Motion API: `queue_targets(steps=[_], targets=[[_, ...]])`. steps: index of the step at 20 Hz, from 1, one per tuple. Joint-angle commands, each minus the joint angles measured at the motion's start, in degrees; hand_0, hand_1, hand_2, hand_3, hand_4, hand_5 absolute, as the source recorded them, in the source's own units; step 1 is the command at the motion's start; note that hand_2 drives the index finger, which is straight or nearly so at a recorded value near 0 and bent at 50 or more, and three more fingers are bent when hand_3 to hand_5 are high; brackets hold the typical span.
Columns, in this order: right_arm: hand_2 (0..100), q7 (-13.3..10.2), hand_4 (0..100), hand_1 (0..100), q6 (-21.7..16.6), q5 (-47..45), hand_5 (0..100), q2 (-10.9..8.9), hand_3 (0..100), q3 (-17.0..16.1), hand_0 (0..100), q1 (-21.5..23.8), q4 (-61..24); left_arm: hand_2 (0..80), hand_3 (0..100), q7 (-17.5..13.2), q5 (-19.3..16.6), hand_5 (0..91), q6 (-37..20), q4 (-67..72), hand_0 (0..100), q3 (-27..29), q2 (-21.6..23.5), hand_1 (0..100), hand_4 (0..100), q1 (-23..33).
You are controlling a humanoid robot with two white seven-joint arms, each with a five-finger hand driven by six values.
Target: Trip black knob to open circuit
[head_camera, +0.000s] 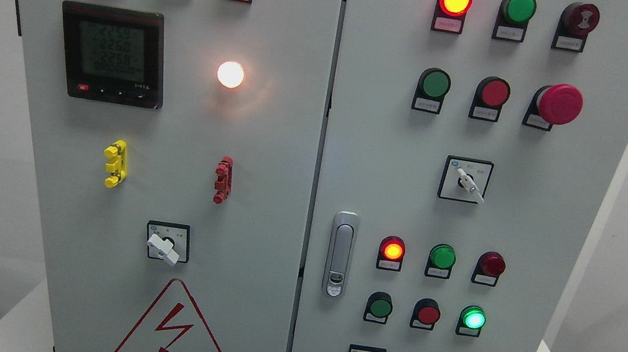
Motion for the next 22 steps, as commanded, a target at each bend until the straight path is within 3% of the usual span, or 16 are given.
queue_targets(steps=[1,22], targets=[[0,1.5,94,83,-1.2,0.5,88,0.32,100,2.5,70,-1.5,-1.9,0.0,0,0.0,0.1,0.0,0.0,0.1,12,0.1,0.0,39,0,0.0],[0,1.3,94,84,-1.2,0.3,88,-0.12,100,1.0,71,-1.3,-1.4,0.0,0,0.0,0.1,0.0,0.1,0.1,12,0.1,0.0,39,0,0.0]])
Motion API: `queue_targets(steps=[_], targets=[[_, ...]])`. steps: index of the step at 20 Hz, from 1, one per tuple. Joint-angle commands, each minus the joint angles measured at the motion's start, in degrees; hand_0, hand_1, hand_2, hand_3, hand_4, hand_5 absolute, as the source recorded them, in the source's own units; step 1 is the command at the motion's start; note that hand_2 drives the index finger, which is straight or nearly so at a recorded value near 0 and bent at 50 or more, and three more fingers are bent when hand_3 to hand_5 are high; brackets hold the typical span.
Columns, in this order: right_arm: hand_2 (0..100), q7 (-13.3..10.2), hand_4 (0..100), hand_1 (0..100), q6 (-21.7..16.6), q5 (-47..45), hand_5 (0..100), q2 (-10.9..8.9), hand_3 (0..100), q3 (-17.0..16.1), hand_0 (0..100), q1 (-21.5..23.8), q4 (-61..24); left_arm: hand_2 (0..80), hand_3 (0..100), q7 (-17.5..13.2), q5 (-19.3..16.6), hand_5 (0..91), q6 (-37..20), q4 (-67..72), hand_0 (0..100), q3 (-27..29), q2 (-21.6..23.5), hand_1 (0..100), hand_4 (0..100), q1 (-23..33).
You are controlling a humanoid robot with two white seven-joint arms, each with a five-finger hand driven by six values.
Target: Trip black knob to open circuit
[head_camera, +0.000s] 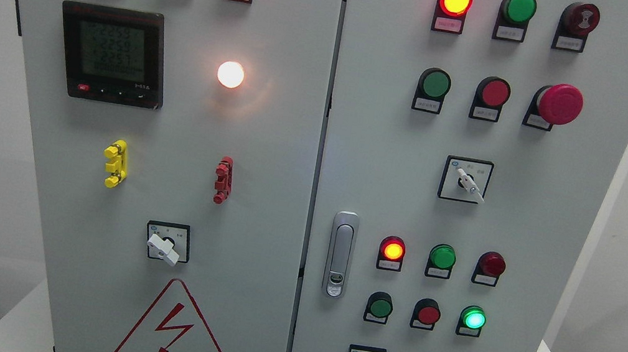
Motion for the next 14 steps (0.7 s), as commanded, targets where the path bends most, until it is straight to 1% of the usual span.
queue_targets(steps=[1,10,14], targets=[[0,1.3,94,84,-1.2,0.3,88,-0.07,100,1.2,71,-1.3,-1.5,0.0,0,0.0,0.1,0.0,0.1,0.1,12,0.1,0.0,39,0,0.0],[0,1.3,94,84,-1.3,0.1,88,-0.34,100,-0.7,71,-0.8,-1.5,0.0,0,0.0,0.1,0.0,0.0,0.1,12,0.1,0.0,39,0,0.0],[0,1.4,94,84,-1.3,-0.1,88,-0.34,100,-1.0,71,-0.6,-1.5,0.0,0,0.0,0.1,0.0,0.1,0.1,12,0.1,0.0,39,0,-0.1]])
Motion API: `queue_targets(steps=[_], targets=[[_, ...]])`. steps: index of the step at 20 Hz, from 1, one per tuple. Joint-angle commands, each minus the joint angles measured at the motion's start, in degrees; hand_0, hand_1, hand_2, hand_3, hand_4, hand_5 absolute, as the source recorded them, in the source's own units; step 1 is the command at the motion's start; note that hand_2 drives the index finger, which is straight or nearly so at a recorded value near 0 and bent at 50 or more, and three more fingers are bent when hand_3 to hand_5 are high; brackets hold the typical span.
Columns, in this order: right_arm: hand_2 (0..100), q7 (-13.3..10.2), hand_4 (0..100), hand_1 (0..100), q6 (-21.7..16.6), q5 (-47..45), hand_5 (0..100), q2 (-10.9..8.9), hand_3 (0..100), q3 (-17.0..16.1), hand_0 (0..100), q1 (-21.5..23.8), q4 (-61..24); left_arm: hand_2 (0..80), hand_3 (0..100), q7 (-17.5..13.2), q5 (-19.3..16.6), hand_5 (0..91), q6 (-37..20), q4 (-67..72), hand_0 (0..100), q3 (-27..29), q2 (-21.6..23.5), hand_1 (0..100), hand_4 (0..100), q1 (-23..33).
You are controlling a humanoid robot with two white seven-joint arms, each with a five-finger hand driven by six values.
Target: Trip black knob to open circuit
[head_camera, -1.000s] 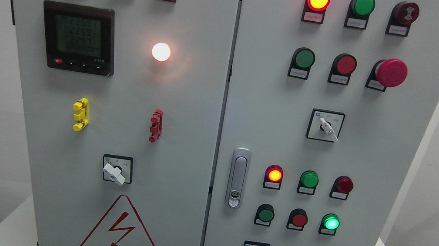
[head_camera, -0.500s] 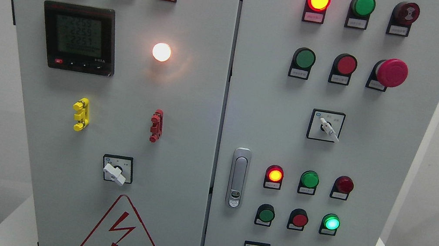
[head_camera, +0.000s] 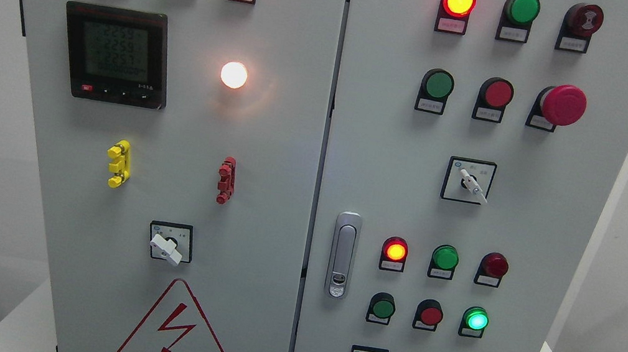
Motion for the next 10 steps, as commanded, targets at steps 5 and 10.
queue_targets(steps=[5,10], targets=[[0,1.3,94,84,-1.3,-0.1,88,-0.06,100,0.0,72,-0.6,-1.4,0.0,0,0.0,0.1,0.0,0.1,0.1,12,0.1,0.0,39,0,0.0],[0,1.3,94,85,-1.4,-0.2,88,-0.14,100,-0.6,72,-0.6,-1.4,0.0,0,0.0,0.1,0.0,0.1,0.1,12,0.1,0.0,39,0,0.0]])
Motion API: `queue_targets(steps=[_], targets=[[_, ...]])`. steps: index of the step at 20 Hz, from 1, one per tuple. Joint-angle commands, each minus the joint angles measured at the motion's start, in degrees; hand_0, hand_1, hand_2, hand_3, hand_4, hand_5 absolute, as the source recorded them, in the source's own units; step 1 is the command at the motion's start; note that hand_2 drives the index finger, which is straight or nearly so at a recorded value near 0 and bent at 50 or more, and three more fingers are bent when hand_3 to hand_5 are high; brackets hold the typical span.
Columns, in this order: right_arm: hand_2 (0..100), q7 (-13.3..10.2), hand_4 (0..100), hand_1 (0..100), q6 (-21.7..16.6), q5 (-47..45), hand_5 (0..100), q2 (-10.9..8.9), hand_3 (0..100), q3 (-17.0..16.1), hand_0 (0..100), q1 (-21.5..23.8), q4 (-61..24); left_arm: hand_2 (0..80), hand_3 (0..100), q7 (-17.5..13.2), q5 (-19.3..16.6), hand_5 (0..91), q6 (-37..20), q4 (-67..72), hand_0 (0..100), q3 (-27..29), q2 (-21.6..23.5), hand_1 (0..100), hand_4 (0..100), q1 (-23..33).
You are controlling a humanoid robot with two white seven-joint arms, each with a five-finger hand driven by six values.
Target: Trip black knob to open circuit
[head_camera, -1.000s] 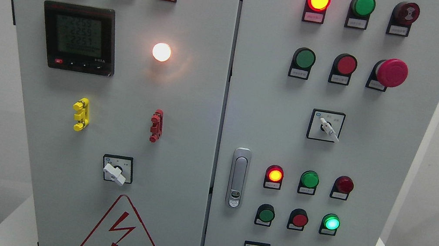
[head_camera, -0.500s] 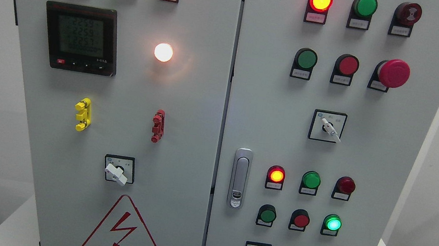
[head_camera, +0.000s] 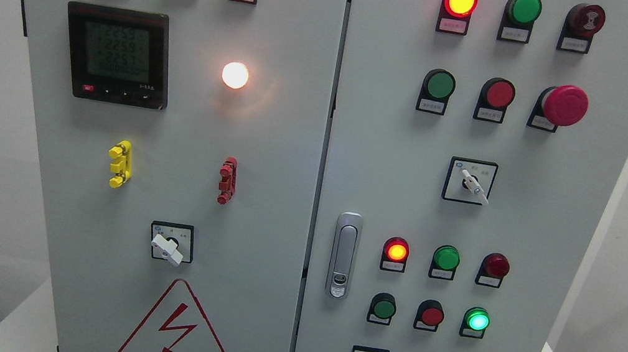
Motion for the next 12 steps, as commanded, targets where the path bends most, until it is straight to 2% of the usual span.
queue_targets(steps=[1,12], targets=[[0,1.1,94,85,-1.4,0.0,88,-0.10,100,-0.2,72,-0.7,-1.4,0.0,0,0.0,0.1,0.0,0.1,0.1,12,0.1,0.0,39,0,0.0],[0,1.2,94,85,-1.7,-0.2,88,-0.19,100,-1.6,72,-0.1,-0.8,0.0,0,0.0,0.1,0.0,0.1,0.1,12,0.1,0.0,39,0,0.0]])
